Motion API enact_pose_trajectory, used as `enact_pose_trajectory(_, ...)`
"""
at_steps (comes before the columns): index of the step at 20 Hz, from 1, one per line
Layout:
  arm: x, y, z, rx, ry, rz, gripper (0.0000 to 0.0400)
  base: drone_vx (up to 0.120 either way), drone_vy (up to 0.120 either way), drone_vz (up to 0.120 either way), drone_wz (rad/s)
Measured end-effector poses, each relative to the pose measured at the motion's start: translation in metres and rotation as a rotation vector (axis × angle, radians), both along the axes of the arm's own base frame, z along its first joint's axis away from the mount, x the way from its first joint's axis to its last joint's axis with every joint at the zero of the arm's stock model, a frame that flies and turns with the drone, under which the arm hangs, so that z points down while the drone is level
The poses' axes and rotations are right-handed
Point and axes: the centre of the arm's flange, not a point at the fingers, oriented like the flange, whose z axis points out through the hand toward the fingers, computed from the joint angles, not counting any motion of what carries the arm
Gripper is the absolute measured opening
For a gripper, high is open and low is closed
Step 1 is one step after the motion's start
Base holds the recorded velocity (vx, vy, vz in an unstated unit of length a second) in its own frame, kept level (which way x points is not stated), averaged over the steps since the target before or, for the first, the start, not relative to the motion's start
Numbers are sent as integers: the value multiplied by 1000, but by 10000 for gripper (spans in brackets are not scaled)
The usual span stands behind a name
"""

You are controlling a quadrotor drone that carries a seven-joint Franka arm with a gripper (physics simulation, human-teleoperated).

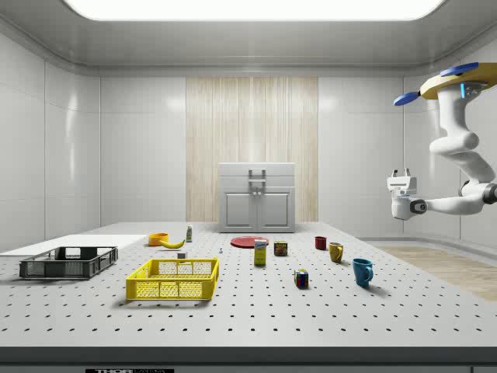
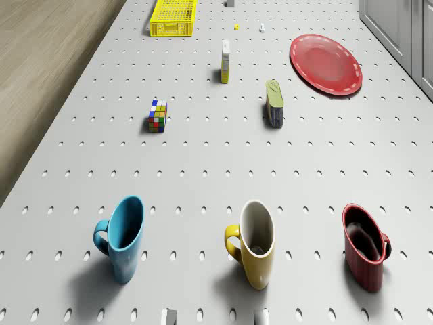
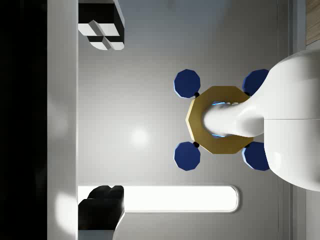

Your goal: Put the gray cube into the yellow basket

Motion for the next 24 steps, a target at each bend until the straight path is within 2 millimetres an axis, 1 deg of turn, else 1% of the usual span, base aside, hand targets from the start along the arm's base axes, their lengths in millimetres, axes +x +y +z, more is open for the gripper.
enact_pose_trajectory(4, -4, 0, 30, 0, -3, 0, 400, 120, 0, 0, 0)
enact_pose_trajectory(7, -3, 0, 50, 0, -6, 0, 400, 120, -107, 0, 0)
enact_pose_trajectory(8, -3, 0, 56, 0, -6, 0, 400, 120, -120, 0, 0)
enact_pose_trajectory(12, -1, 0, 75, 0, -9, 0, 400, 120, 0, 0, 0)
enact_pose_trajectory(17, -1, 0, 87, 0, -13, 0, 400, 120, 0, 0, 0)
enact_pose_trajectory(24, -1, 0, 92, 0, -19, 0, 400, 120, 0, 0, 0)
